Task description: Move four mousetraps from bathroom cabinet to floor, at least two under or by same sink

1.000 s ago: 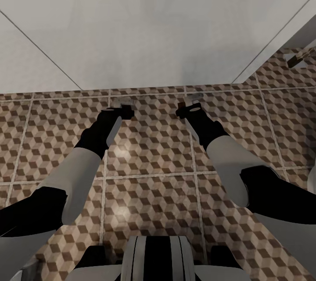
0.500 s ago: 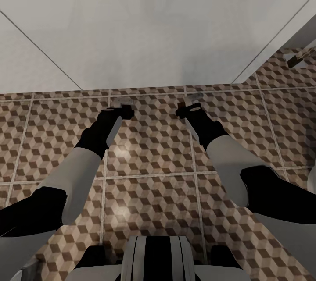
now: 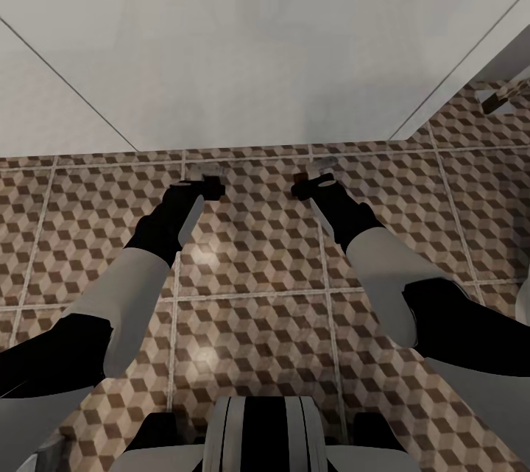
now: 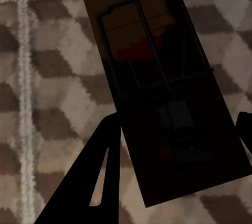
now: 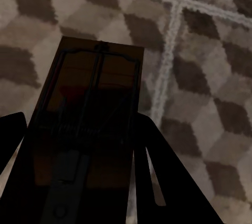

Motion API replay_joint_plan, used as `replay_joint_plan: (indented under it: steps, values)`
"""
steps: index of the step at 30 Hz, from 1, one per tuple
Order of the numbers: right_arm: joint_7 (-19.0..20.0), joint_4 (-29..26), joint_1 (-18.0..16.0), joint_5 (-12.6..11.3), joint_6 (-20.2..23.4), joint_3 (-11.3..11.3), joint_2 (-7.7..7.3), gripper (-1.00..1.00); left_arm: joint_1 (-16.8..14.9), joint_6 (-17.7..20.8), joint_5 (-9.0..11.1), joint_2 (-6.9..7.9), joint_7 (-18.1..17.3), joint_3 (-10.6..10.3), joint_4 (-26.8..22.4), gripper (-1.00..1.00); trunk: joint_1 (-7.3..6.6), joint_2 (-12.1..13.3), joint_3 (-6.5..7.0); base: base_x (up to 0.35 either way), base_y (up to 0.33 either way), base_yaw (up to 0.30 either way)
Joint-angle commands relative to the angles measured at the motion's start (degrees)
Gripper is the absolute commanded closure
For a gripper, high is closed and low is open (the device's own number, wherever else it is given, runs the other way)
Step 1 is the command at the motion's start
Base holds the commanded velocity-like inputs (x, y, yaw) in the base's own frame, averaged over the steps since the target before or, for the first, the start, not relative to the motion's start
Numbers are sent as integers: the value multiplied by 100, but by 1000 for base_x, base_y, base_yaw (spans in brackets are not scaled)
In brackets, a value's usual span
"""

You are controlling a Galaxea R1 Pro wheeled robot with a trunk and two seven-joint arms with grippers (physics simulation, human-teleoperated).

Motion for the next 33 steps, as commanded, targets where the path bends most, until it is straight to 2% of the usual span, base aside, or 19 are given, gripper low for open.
replay_joint_plan:
  steps: [1, 6, 20, 33]
  values:
    - [6, -7, -1, 15, 38, 19, 0, 100, -1, 27, 27, 3, 47, -18, -9, 100, -1, -1, -3, 0, 0, 0]
    - [29, -6, -1, 15, 15, 19, 0, 100, -2, 27, 27, 3, 54, -18, -10, 100, -1, -1, -3, 0, 0, 0]
    - [26, -6, -1, 21, -402, 28, 0, 100, -2, 30, 27, -4, 54, -25, -7, 100, -1, -1, -3, 0, 0, 0]
    - [26, -6, 1, 22, -437, 36, 0, 100, -1, 31, 27, -3, 47, -26, -3, 100, -1, -1, -3, 0, 0, 0]
